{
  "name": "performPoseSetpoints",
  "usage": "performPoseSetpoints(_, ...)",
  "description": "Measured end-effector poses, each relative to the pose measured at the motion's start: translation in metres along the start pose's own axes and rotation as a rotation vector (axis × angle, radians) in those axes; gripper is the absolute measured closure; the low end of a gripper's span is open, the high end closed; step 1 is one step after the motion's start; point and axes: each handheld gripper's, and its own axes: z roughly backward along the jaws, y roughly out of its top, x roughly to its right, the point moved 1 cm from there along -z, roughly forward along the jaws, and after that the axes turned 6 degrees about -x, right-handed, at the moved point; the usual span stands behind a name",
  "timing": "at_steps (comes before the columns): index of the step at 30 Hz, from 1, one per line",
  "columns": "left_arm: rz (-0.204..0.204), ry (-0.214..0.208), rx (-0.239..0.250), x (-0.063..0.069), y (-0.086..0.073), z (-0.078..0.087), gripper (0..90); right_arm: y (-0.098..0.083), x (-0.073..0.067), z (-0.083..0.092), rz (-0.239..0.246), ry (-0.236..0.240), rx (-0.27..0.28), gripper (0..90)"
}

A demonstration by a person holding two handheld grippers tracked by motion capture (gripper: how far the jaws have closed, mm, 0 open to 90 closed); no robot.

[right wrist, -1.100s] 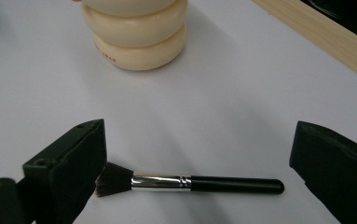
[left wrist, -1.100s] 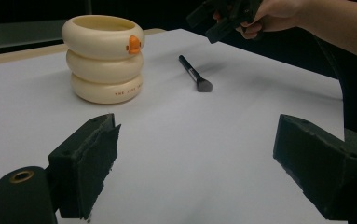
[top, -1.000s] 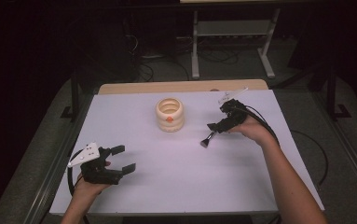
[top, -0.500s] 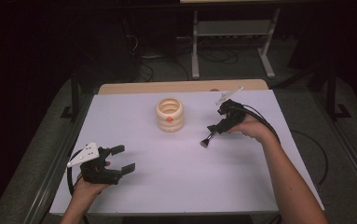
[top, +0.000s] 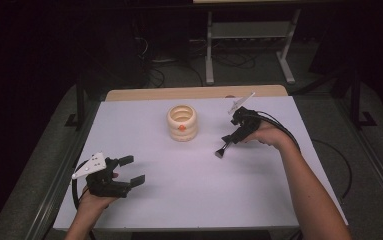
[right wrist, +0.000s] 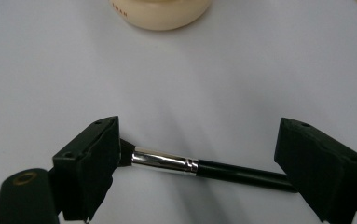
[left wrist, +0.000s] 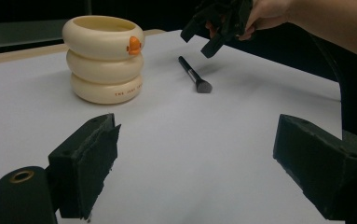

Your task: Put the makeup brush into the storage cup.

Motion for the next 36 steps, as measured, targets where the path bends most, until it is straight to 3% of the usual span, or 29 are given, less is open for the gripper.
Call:
performPoseSetpoints(7, 0.004, 0.002, 0.002, 0.000, 0.000, 0.001, 13.2, 0.000, 0.001, -0.007, 0.036, -0.001, -0.040, 13.8)
performPoseSetpoints(8, 0.000, 0.001, -0.001, 0.000, 0.000, 0.000, 13.2, 0.000, 0.001, -0.010, 0.061, 0.000, -0.061, 13.9)
performPoseSetpoints(36, 0.002, -0.001, 0.002, -0.001, 0.000, 0.000, 13.3, -0.001, 0.009, -0.029, 0.122, 0.015, -0.135, 16.5)
